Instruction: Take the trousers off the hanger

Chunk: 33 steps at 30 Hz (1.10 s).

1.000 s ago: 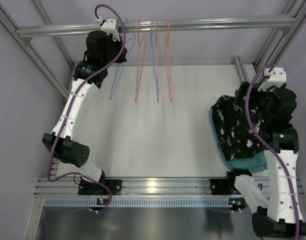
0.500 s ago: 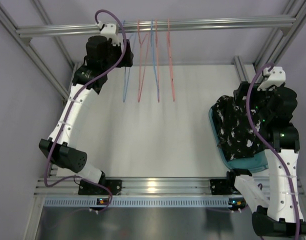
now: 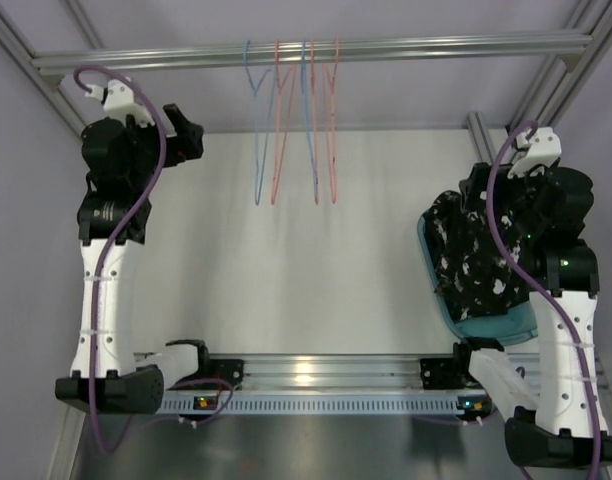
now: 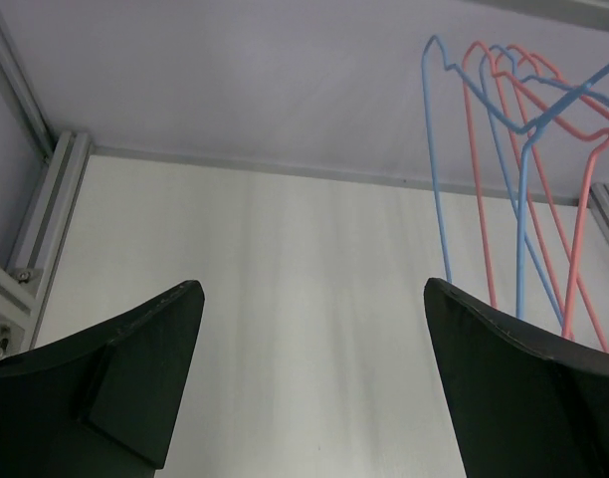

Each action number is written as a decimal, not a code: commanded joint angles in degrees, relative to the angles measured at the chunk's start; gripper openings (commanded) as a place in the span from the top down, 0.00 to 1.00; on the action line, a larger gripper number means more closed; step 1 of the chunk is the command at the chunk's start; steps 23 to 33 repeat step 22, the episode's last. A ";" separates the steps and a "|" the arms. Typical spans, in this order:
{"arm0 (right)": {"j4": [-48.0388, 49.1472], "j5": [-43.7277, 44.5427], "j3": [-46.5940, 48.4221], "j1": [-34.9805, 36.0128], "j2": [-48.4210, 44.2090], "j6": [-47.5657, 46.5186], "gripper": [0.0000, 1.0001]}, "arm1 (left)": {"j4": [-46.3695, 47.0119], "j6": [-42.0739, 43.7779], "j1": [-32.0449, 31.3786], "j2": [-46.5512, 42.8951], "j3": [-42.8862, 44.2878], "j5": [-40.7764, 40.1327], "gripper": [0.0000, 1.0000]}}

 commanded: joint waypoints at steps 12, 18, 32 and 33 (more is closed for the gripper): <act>-2.85 -10.03 -8.34 -0.75 -5.98 -8.00 0.01 | -12.52 11.10 6.51 -14.65 -22.86 6.09 0.02; -3.90 -10.65 -12.48 -0.75 -9.42 -8.53 0.00 | -12.96 12.95 6.43 -19.93 -27.28 8.46 0.02; -3.82 -11.00 -13.19 -0.75 -10.48 -7.91 0.01 | -13.57 12.95 6.51 -19.06 -26.40 8.02 0.02; -3.82 -11.00 -13.19 -0.75 -10.48 -7.91 0.01 | -13.57 12.95 6.51 -19.06 -26.40 8.02 0.02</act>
